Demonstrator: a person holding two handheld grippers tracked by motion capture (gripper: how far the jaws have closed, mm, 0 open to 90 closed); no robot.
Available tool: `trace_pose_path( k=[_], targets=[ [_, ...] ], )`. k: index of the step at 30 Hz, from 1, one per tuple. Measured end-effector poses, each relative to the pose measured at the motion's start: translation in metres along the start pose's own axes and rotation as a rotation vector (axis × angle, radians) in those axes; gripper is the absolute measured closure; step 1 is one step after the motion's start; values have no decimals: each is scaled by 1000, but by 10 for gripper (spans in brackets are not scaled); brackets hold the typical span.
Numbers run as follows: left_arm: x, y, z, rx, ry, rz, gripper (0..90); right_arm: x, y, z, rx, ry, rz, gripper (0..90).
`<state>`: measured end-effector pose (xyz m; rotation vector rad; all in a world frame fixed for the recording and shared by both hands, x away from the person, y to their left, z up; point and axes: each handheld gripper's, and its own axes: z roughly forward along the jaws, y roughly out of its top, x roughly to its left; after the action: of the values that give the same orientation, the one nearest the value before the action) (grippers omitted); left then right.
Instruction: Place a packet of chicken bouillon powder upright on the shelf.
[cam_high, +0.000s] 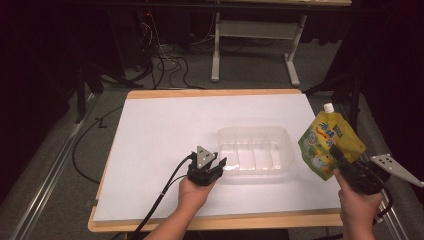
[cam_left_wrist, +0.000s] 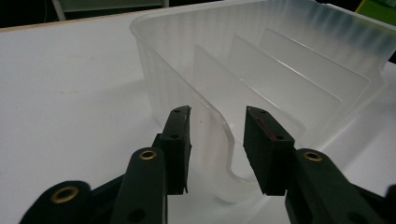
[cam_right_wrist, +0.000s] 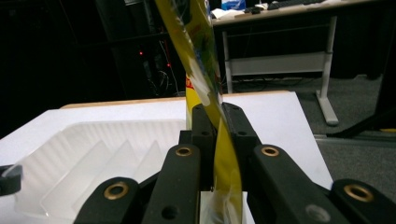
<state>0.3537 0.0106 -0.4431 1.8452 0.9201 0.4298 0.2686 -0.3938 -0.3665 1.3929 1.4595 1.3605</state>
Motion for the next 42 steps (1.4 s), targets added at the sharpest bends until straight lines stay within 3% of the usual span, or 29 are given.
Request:
trace_pose_path(
  k=[7,10,13,15,18,19,20,22,23,26,32,35,38,42],
  targets=[
    [-4,-5,-9,20,-43,13,534,14,23,2,-38,20,0,860],
    [-2,-6,-18,-2,-45,14,495,23,34,2,-56,36,-6,860],
    [8,-3,-36,-29,-57,20,477,35,41,6,-64,58,3,860],
    [15,-3,-46,-41,-53,46,470,43,44,9,-66,70,6,860],
    [25,-12,-54,-46,-33,72,520,54,43,15,-70,88,7,860],
    [29,-18,-53,-39,-12,75,577,57,42,18,-67,93,12,860],
    [31,-22,-50,-30,1,79,730,62,40,22,-65,98,15,860],
    [32,-25,-36,10,30,93,826,69,35,30,-46,97,16,860],
    [32,-25,-36,10,30,93,836,69,35,30,-46,97,16,860],
    [21,-21,-15,24,34,91,849,77,31,43,-34,107,29,860],
    [7,-19,-3,34,14,96,849,87,24,60,-18,115,40,860],
    [3,-18,-4,37,6,95,852,92,19,70,-2,112,32,860],
    [2,-17,-10,36,8,121,831,95,13,77,6,107,44,860],
    [18,-16,-32,22,20,135,761,96,6,85,22,99,52,859]
  ],
)
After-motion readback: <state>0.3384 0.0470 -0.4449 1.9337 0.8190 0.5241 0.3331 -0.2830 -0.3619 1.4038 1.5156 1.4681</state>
